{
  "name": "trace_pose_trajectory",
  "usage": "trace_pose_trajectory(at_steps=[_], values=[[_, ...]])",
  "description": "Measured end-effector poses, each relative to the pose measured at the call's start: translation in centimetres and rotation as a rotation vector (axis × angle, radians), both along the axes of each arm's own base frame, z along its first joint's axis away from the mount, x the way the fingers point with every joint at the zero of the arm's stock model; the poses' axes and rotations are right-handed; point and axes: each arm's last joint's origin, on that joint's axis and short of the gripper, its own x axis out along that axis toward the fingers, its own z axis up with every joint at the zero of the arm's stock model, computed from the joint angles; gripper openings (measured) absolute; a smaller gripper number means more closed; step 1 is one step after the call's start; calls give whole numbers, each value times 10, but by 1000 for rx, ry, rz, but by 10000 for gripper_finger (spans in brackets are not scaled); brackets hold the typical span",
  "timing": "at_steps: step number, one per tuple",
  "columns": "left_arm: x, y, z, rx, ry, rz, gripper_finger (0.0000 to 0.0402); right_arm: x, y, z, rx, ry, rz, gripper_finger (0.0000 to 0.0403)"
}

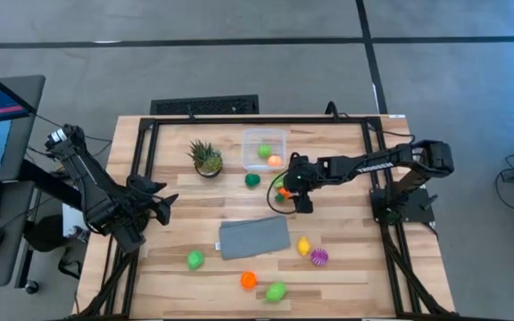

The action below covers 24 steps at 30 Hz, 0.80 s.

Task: Pick and placing Produce into tupperware
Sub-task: Put the carrot into the bin

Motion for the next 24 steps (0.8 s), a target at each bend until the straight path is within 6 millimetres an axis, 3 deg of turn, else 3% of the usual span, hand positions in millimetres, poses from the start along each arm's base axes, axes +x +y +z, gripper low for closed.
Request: trace_pose_trajectory(at_steps=[18,24], values=[[0,-1,0,-7,-5,0,263,-1,-7,0,4,-2,50,276],[1,-1,0,-16,-12,1,263,4,0,-18,31,64,86,276]])
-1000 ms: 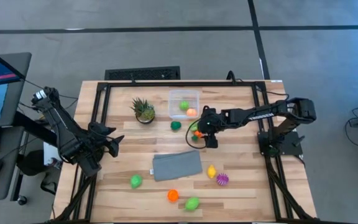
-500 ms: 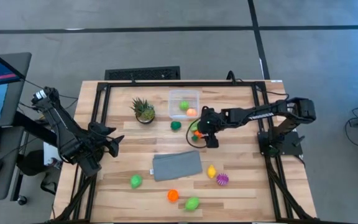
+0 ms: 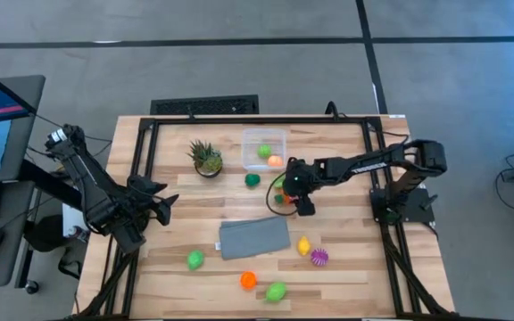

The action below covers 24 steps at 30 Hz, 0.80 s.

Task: Pick and placing Produce into tupperware
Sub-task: Put the carrot into the bin

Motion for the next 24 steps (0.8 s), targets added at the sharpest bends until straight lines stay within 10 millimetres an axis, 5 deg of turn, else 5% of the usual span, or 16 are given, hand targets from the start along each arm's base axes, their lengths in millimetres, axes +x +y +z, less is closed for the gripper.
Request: trace_pose_trajectory(at_steps=[9,24], values=[[0,-1,0,-16,3,1,263,18,-1,-1,2,-14,-45,276],[0,-1,0,-13,6,1,263,18,0,0,8,-23,-22,276]])
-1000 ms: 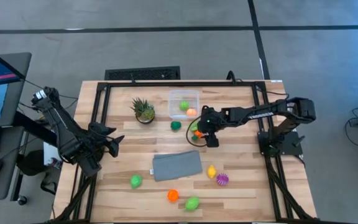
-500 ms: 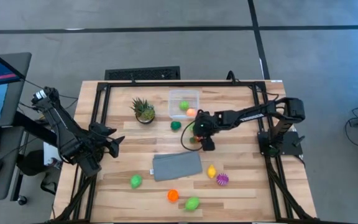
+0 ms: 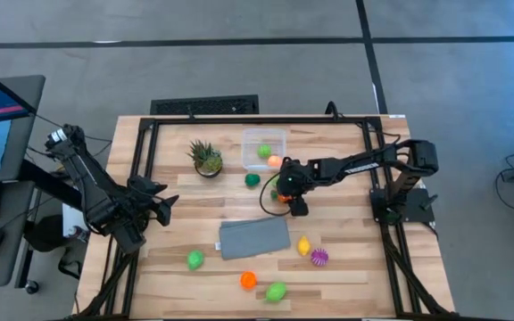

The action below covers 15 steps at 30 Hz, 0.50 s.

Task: Pick and placing Produce into tupperware
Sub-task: Put the carrot into the bin

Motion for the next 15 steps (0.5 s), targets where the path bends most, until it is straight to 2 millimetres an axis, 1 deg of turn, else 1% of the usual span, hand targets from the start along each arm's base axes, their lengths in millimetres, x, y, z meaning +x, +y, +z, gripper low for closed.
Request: trace_pose_trajectory(at_steps=[4,11,15], values=[[0,0,0,2,-3,0,263,1,4,0,5,-4,12,272],[0,0,0,2,-3,0,263,1,8,0,9,-7,22,249],[0,0,0,2,-3,0,263,1,8,0,27,-6,-11,242]])
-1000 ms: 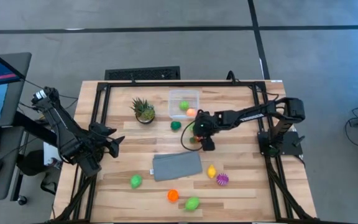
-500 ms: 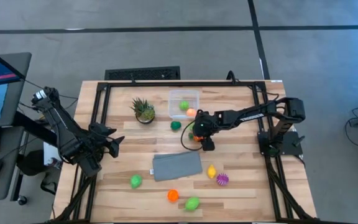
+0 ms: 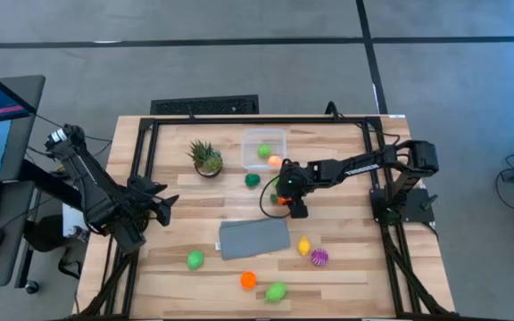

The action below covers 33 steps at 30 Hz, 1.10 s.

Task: Pick and placing Produce into tupperware
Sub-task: Put the carrot into the bin

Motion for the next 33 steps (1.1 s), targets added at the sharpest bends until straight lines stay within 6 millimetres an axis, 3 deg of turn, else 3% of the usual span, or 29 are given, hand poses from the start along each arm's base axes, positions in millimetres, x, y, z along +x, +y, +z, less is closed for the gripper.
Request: trace_pose_trajectory(at_steps=[14,26,33], values=[[1,-1,0,-5,-9,0,263,0,3,0,21,5,-30,236],[1,-1,0,-12,-13,-1,263,0,3,0,66,10,-104,171],[1,-2,0,-21,-15,-1,263,0,3,0,94,15,-133,178]])
